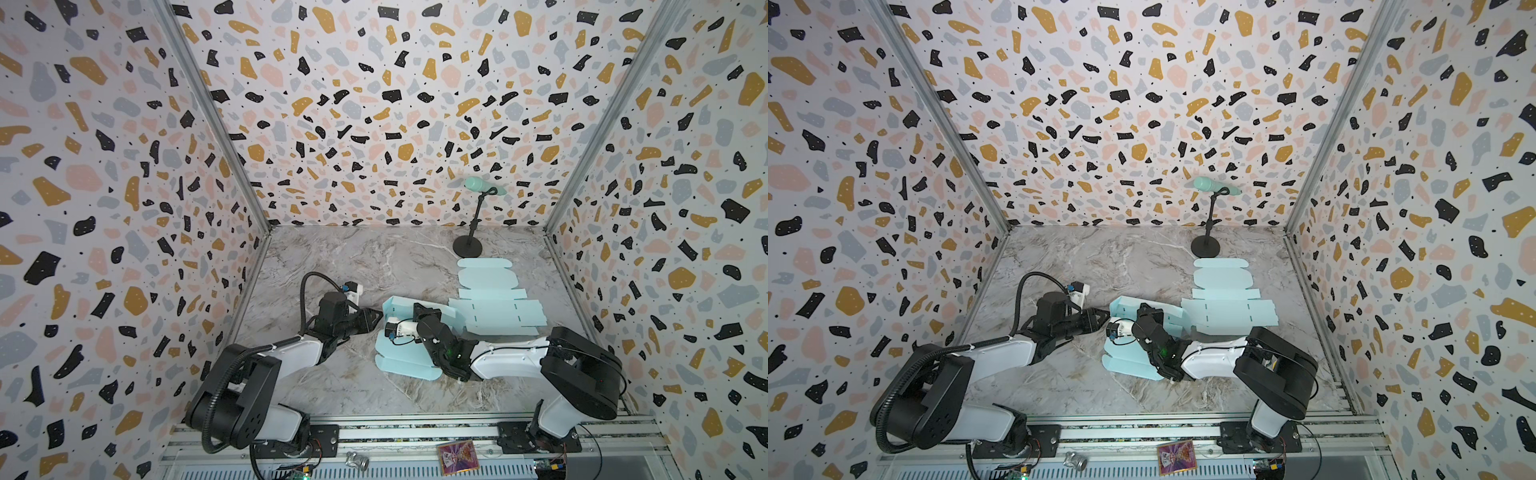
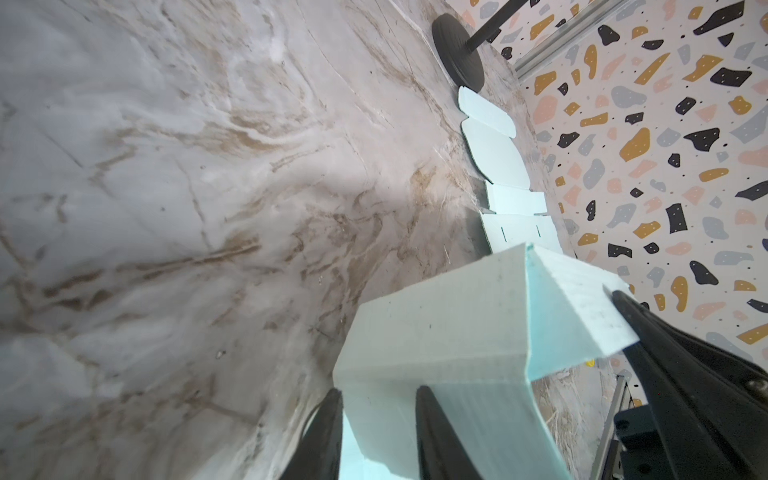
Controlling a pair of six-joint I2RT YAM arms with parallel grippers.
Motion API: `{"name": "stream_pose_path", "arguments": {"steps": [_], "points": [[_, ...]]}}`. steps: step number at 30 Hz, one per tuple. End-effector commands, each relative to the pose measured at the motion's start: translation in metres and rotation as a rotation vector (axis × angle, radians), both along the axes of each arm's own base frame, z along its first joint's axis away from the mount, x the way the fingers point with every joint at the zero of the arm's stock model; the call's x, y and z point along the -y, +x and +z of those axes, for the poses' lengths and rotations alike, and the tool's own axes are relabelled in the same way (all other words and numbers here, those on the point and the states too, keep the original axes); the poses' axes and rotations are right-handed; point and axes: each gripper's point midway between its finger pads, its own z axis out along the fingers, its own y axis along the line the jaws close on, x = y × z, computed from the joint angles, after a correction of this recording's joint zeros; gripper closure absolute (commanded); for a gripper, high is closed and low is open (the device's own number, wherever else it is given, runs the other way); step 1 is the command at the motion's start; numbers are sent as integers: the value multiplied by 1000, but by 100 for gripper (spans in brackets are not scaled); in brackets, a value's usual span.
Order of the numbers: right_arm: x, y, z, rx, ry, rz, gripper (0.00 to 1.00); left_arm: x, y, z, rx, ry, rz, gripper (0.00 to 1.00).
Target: Fold the paper box
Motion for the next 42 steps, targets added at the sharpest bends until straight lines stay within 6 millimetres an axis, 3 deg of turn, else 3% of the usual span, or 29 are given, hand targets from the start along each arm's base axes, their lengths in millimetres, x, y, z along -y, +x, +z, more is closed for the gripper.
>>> {"name": "stream_pose_path", "arguments": {"steps": [1,10,16,21,32,42], "points": [[-5,-1,14,56,31,11,100,4,-4,8,53,-23,-8,66],[-12,-17,10,43,27,56,100,3,-2,14,119,0,3,56],[-15,-21,2,24,19,68,100,3,8,19,176,23,17,50],[-18,-22,-3,-1,18,72,100,11,5,22,262,71,-25,47],[-20,-21,-10,-36,28,74,100,22,9,26,413,75,-62,46],[-19,-16,-14,-82,51,67,100,36,9,23,435,53,-101,47]]}}
